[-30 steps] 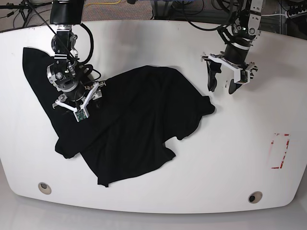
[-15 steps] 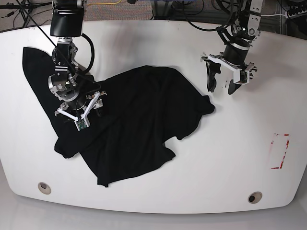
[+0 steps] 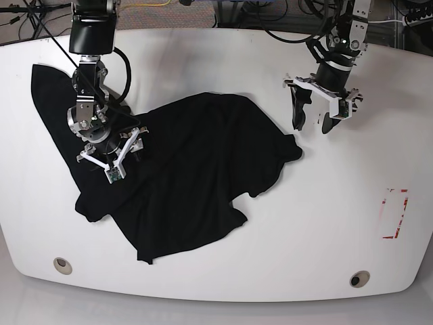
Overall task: Fold the T-shirt properly
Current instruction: 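Lower the right gripper onto the shirt's corner and pinch it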
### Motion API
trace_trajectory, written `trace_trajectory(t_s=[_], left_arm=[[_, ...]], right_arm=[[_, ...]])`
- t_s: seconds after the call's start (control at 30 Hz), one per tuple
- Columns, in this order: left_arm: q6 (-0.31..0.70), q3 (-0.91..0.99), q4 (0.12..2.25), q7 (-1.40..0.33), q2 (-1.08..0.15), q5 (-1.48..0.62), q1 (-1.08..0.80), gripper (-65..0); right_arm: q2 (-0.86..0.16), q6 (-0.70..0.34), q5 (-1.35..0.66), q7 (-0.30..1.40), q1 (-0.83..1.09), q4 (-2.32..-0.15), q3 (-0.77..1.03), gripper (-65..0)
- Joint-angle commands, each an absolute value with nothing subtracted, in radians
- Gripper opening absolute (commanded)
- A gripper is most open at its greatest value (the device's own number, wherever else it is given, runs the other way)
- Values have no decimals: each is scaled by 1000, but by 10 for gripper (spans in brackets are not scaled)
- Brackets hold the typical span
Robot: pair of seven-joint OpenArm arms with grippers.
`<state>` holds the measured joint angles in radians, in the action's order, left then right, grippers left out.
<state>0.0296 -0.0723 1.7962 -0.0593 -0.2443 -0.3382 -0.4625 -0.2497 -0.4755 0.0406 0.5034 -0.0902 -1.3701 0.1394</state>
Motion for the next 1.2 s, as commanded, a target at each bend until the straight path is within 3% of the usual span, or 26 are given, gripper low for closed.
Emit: trace_trajectory(t_s=[0.0,0.47,1.17], left_arm=[[31,-72,1809,-28,-251,-338,-459,-263],[31,-67,1819,-28,-249,-343,-468,-262],[38,-65,1812,-31,-251,-346,-461,-263]], right_arm=[[-268,-479,36,480,-118,-1364,135,-237],[-329,-474,40,424,-213,-1153,79,-222],[-275,-478,36,523,-146,-1396,80,-229]])
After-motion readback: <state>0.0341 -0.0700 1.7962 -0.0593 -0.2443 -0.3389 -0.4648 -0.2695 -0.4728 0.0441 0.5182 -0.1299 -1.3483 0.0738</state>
